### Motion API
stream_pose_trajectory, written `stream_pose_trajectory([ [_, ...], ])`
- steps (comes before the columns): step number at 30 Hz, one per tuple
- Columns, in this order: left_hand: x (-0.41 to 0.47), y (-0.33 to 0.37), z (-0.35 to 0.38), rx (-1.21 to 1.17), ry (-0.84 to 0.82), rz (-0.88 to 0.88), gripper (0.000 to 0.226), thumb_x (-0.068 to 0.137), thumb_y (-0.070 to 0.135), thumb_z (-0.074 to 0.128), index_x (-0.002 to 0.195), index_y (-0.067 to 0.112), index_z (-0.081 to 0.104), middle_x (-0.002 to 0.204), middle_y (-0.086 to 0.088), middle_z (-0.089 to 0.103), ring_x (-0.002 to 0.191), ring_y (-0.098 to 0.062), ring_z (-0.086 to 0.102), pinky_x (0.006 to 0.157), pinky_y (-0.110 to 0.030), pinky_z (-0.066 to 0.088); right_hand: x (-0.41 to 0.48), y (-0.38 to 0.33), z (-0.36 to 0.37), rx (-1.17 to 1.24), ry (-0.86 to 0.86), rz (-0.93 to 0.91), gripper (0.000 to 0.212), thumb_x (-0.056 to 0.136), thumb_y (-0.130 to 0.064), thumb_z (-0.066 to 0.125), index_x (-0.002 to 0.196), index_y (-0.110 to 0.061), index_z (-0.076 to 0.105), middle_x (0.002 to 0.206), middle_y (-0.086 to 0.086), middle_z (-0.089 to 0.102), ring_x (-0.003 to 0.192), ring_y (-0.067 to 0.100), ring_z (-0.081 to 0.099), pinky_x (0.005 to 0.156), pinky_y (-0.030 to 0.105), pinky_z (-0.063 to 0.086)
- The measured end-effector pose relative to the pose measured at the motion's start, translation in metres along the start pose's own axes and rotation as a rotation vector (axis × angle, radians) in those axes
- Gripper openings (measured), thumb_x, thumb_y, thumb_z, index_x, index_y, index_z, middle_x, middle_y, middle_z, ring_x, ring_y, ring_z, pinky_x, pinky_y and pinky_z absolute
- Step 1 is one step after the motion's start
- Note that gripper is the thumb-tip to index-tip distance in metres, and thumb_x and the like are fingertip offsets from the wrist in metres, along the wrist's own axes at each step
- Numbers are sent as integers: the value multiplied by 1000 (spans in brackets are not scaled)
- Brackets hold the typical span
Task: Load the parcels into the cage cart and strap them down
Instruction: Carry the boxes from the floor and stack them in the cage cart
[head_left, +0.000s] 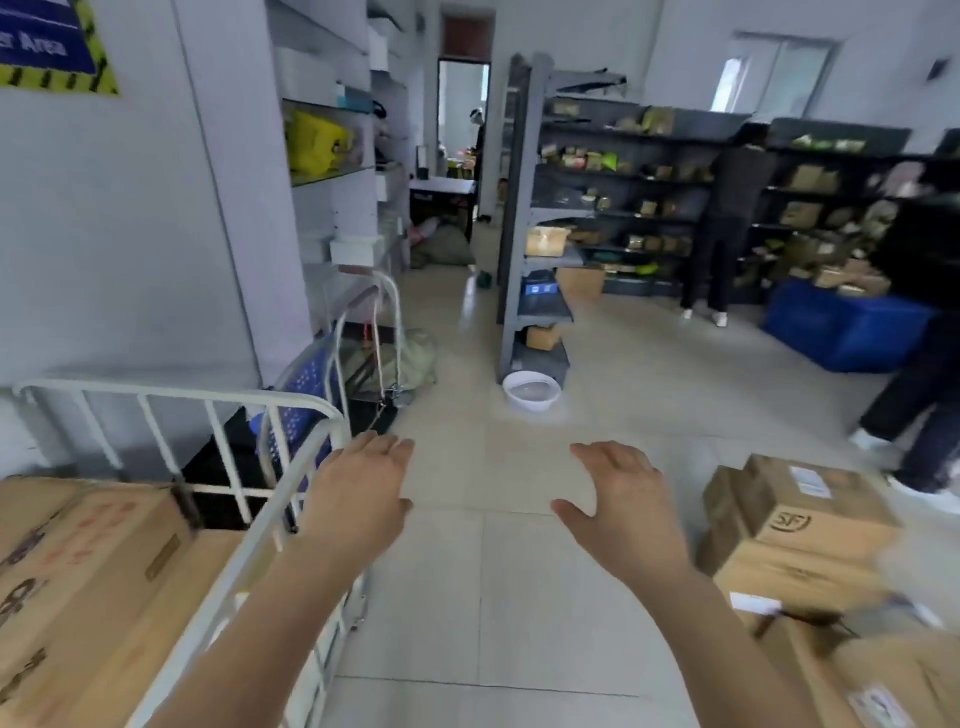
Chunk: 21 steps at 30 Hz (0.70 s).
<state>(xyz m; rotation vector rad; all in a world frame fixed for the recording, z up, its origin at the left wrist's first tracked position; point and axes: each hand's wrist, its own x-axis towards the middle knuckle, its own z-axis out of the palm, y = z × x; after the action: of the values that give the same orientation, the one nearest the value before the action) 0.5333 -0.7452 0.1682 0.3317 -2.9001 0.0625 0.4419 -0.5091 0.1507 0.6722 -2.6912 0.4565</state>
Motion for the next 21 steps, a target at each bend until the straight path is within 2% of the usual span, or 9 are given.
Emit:
stream_pose_trajectory([
  [5, 43, 114, 15, -43, -37, 174, 64, 89, 38, 61, 145, 21, 36, 142, 4, 45, 134, -17, 37, 106, -33, 38, -25, 112, -35, -82, 11, 200, 60, 66, -33, 85, 119, -11, 66, 117, 11, 66, 112, 36, 59, 89, 45, 50],
  [8, 67, 175, 21, -96, -50, 283, 62, 70, 29, 81, 126, 14, 60, 120, -3, 64, 114, -25, 57, 86, -39, 53, -40, 167, -52, -123, 15, 322, 59, 73, -34, 78, 127, -15, 61, 123, 9, 62, 116, 34, 54, 93, 43, 45],
  [9, 74, 194, 24, -113, -42, 315, 61, 69, 27, 82, 124, 12, 62, 118, -4, 66, 111, -25, 59, 83, -39, 54, -45, 184, -56, -142, 3, 361, 60, 75, -36, 76, 130, -16, 58, 125, 8, 60, 118, 33, 52, 95, 42, 43],
  [12, 98, 251, 35, -121, -72, 435, 59, 89, 33, 62, 143, 19, 41, 138, 2, 48, 131, -17, 41, 100, -31, 40, -58, 231, -66, -166, -24, 481, 63, 79, -38, 70, 137, -21, 51, 129, 4, 56, 123, 27, 47, 100, 39, 40],
  [14, 118, 287, 48, -125, -69, 503, 59, 93, 35, 55, 146, 23, 33, 143, 6, 42, 135, -14, 35, 103, -28, 36, -65, 261, -68, -187, -22, 556, 58, 80, -38, 66, 135, -24, 52, 131, 1, 55, 124, 24, 45, 101, 37, 40],
  [21, 177, 410, 86, -173, -130, 728, 51, 91, 29, 57, 140, 19, 43, 138, 2, 50, 131, -17, 41, 99, -30, 42, -82, 357, -83, -280, -92, 809, 57, 88, -45, 57, 140, -27, 43, 142, -3, 45, 133, 20, 37, 106, 32, 33],
])
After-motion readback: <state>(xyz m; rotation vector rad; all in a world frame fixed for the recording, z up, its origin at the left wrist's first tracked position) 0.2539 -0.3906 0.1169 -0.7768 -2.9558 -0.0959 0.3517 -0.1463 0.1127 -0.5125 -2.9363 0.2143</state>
